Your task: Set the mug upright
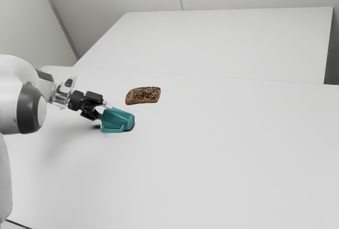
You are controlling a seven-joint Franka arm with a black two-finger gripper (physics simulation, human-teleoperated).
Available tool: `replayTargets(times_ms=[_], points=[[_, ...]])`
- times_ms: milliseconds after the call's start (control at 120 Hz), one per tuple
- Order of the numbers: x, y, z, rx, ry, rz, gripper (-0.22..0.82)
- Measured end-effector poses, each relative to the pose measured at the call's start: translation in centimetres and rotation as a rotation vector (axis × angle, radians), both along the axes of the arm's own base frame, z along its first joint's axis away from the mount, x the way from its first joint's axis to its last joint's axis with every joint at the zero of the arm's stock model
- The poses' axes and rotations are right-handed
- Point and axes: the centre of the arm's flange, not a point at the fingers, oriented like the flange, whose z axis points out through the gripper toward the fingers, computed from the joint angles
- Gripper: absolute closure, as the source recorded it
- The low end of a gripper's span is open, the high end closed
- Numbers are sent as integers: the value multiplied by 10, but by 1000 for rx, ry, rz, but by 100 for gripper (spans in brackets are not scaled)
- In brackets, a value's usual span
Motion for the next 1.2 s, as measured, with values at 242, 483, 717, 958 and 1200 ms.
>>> replayTargets(times_ms=[242, 483, 717, 958, 1200], points=[[3, -12, -16, -31, -14, -11, 0], [1, -17, -26, -55, -20, -12, 2], [0, -21, -30, -71, -25, -11, 21], [0, -23, -31, -78, -30, -13, 43], [2, -25, -29, -87, -39, -15, 58]])
